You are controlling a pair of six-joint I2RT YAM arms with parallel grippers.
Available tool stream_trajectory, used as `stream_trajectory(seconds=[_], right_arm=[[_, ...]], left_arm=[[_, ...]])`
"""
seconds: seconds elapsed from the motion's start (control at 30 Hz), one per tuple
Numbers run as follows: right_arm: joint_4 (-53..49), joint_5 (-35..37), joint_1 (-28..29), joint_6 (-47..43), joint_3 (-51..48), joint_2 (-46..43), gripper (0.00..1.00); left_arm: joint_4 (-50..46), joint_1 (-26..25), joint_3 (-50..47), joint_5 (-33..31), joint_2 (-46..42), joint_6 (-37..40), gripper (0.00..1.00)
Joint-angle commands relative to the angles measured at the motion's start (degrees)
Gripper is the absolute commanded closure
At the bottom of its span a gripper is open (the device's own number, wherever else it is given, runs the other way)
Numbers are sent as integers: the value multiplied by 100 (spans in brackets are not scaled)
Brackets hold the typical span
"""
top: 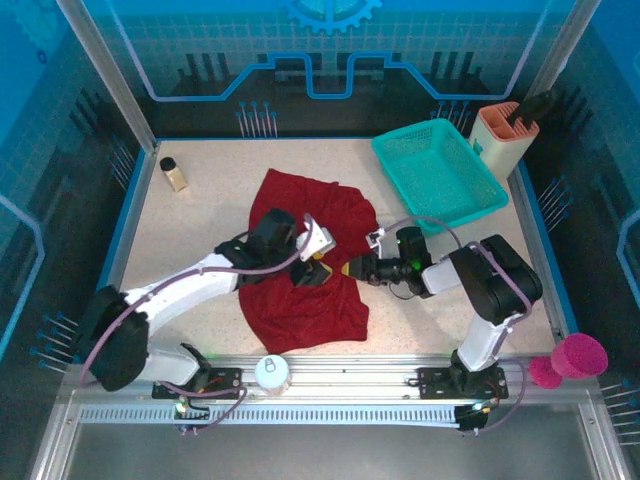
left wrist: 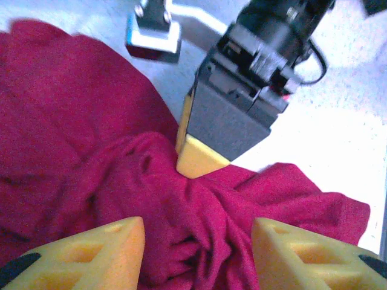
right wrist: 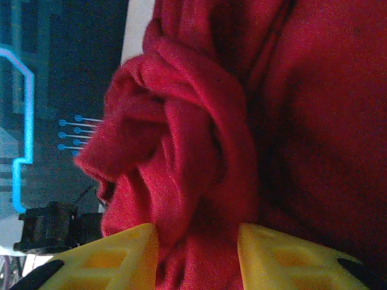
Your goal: Fold the inside-out t-shirt
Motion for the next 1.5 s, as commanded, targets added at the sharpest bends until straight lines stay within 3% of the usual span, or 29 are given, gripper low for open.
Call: stream_trajectory(seconds=[0.0, 0.17, 0.23, 0.33, 0.43, 0.57, 0.67, 0.77, 0.93, 1.1, 1.17, 1.27, 1.3, 1.33, 1.47], right_arm=[[-858, 446, 1, -442, -141, -561, 58], [-1883, 929, -25, -998, -87, -1335, 56], [-2142, 987, -36, -1157, -27, -1480, 56], [-2457, 988, -26, -1337, 28, -1616, 56], [-3090, 1287, 103, -1803, 181, -1897, 56], [-4169, 2281, 711, -2719, 542, -2538, 56], [-4207, 2423, 1115, -2956, 648, -2843, 56], [-3974, 2663, 1524, -2757, 661, -2795, 53], [-3739, 3203, 1704, -1998, 533, -2565, 53], [-3825, 3639, 1547, -1702, 230, -2999, 53], [-3863, 3427, 1527, -1897, 190, -3119, 54], [-4063, 2946, 1711, -2337, 336, -3093, 55], [-4208, 3006, 1849, -2444, 428, -3041, 54], [-4294, 3157, 2008, -2516, 524, -2979, 53], [-4277, 3926, 2238, -2322, 744, -2888, 53]], left_arm=[[-206, -173, 476, -707, 697, -26, 49], [-207, -219, 940, -1279, 1325, -165, 55], [-185, -225, 1007, -1362, 1393, -161, 69], [-251, -223, 1032, -1471, 1322, -94, 100], [-572, -208, 1099, -1343, 1097, -50, 100], [-1130, -207, 1182, -554, 665, -183, 100], [-1002, -183, 995, -166, 457, -573, 86], [-711, -112, 724, 148, 374, -802, 72], [-257, 133, 330, -92, 505, -858, 74], [-162, 140, 395, -174, 921, -779, 71], [-53, 146, 395, -186, 1003, -802, 73], [118, 147, 386, -136, 1020, -762, 88], [165, 144, 373, -150, 1007, -728, 98], [150, 159, 385, -202, 990, -676, 100], [-307, 261, 508, -247, 742, -638, 100]])
